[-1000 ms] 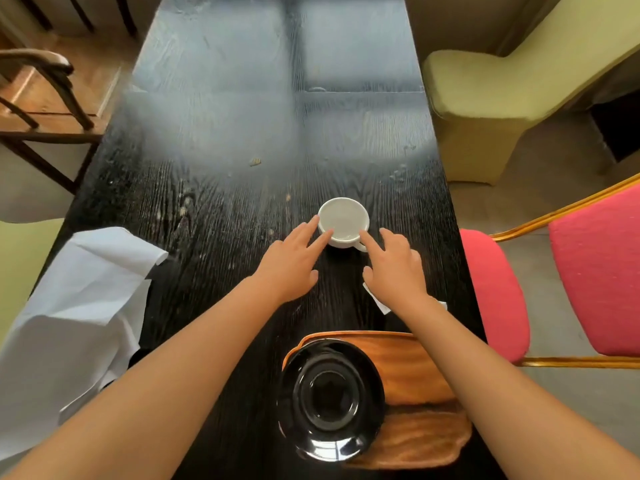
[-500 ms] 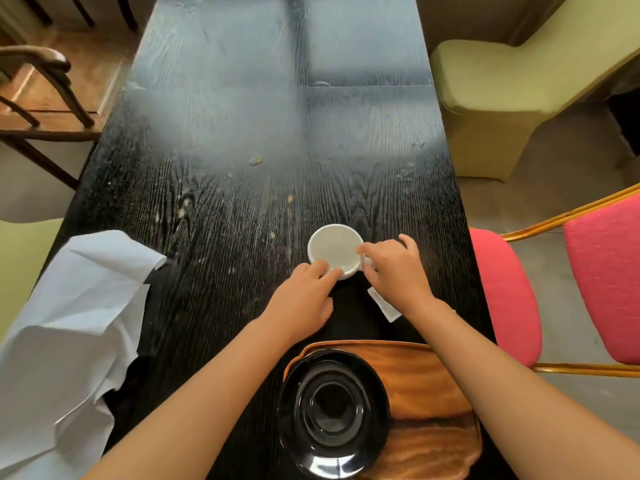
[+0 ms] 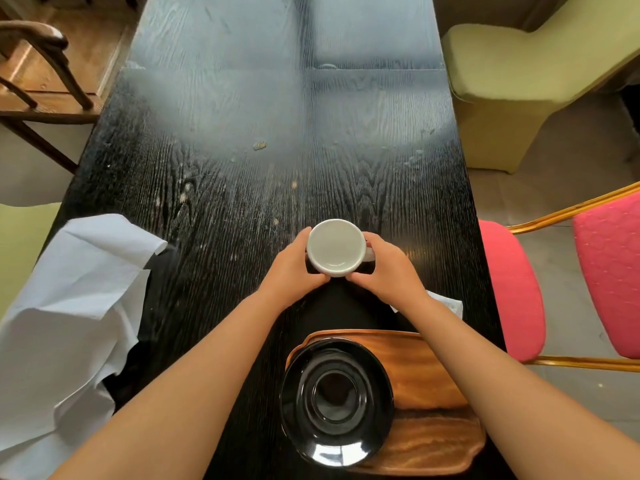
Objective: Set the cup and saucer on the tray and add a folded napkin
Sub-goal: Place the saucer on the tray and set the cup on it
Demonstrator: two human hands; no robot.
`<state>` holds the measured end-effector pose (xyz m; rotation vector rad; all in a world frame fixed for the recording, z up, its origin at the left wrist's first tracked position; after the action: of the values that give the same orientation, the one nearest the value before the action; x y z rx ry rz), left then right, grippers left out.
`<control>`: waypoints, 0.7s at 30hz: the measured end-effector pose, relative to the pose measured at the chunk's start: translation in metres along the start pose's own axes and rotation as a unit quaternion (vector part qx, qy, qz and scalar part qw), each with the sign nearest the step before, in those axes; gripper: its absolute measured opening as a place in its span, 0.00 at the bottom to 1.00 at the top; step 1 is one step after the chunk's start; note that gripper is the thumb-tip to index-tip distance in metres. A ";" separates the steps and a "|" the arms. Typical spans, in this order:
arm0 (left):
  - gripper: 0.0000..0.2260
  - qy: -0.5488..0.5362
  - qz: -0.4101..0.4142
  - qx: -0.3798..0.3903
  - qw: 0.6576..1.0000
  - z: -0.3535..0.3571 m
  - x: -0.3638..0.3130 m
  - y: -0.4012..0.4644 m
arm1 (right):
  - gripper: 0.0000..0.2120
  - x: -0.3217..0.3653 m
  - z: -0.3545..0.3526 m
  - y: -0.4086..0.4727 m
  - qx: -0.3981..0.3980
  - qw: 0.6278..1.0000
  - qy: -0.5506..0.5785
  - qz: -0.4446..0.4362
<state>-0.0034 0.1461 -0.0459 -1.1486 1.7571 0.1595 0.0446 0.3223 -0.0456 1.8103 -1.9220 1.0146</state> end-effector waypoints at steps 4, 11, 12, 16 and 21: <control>0.32 -0.045 0.035 -0.019 0.998 -0.002 -0.002 -0.013 | 0.32 0.004 0.002 -0.008 -0.036 0.999 0.006 -0.025; 0.33 -0.088 0.075 -0.017 0.993 -0.007 -0.024 -0.082 | 0.33 0.037 -0.007 -0.072 -0.080 0.994 0.014 -0.076; 0.34 -0.083 0.076 -0.013 0.994 -0.003 -0.025 -0.094 | 0.33 0.039 -0.004 -0.084 -0.073 0.994 0.024 -0.074; 0.34 -0.077 0.062 0.005 0.995 0.020 -0.020 -0.136 | 0.35 0.041 0.012 -0.131 -0.048 0.995 0.037 -0.073; 0.36 -0.047 0.038 0.010 0.998 0.050 -0.003 -0.172 | 0.36 0.035 0.040 -0.167 -0.021 0.997 0.031 -0.067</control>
<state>0.1593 0.0827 -0.0045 -1.0450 1.7163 0.2378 0.2091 0.2783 -0.0041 1.8345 -1.7463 0.9664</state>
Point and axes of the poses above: each hand's wrist, its own y-axis towards the middle knuckle, its own z-axis out of the palm, x = y × z, the point moved 2 cm from there along y, towards the middle knuckle, and after that the axes turned 11 degrees about x, right-handed, at the moved point
